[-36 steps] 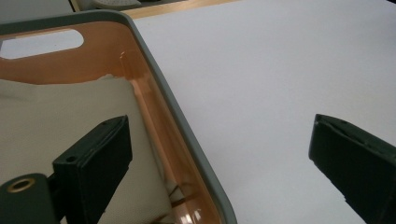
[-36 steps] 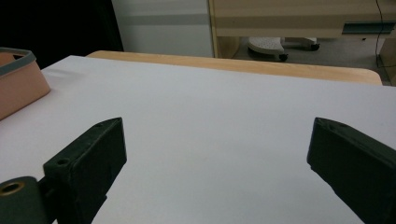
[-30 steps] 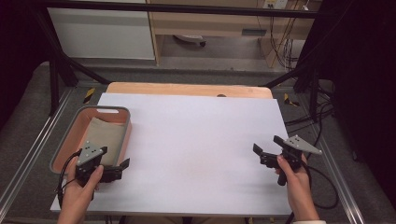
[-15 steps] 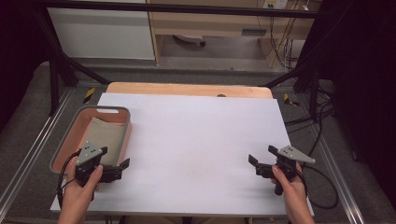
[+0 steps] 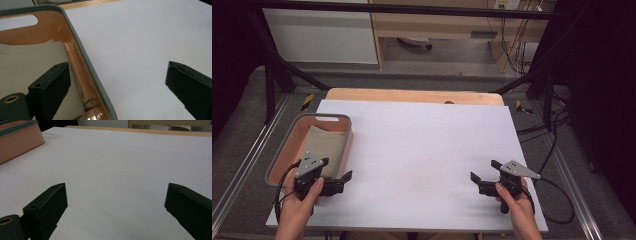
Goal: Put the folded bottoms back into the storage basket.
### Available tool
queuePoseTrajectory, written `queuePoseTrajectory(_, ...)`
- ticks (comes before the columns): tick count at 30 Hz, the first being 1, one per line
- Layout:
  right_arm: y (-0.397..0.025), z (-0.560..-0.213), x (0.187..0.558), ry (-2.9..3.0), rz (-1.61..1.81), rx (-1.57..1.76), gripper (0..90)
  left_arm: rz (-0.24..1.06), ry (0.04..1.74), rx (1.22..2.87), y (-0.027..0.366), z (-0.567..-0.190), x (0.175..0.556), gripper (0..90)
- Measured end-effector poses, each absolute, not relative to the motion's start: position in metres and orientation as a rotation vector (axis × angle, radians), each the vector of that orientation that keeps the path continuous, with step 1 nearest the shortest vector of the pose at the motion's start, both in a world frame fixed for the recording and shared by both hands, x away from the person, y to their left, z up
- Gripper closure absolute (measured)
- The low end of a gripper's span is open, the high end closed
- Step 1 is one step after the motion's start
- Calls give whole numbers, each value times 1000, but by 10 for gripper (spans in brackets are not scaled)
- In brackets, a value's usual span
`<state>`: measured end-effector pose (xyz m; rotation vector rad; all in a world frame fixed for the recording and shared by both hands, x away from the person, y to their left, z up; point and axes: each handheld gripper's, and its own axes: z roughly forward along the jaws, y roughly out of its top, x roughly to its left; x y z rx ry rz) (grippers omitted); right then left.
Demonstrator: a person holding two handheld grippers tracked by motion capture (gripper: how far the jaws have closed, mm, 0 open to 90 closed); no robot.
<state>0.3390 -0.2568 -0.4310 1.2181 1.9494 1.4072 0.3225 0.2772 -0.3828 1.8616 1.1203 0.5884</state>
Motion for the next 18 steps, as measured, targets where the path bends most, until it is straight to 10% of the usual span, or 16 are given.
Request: queuePoseTrajectory(18, -235, -438, 343, 2012, 1419, 1170, 51, 562, 1064, 1900, 262, -387, 319, 64)
